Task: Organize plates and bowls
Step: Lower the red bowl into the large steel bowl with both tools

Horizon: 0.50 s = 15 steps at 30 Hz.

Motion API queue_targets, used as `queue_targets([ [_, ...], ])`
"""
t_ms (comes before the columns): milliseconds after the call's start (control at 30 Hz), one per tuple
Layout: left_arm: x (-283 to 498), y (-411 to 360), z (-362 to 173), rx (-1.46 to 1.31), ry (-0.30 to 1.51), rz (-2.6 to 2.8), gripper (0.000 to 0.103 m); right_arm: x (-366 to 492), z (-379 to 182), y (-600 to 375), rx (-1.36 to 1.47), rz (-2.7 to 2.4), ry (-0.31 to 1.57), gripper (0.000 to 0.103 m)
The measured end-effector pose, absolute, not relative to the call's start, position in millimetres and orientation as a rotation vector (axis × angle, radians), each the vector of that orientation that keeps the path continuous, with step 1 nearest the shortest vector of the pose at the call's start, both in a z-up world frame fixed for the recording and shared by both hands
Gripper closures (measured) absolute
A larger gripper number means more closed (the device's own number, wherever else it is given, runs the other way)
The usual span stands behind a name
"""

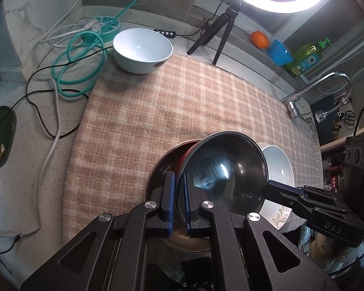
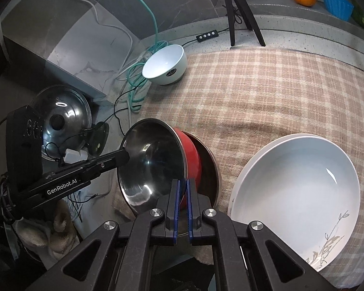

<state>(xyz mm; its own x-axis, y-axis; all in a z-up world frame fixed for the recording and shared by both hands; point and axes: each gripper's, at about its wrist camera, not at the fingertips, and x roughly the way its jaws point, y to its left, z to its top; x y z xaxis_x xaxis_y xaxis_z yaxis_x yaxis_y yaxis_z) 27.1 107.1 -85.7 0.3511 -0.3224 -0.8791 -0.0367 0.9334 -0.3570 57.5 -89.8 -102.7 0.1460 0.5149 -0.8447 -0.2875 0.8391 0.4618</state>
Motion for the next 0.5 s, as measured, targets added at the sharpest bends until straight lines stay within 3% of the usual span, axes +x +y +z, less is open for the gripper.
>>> queue_targets([
  [500,22.3,98.9,-108.4,-0.259,1.259,-0.169,0.098,53.7,-130.4,-84.1,0.168,0.552,1.358,0.097],
])
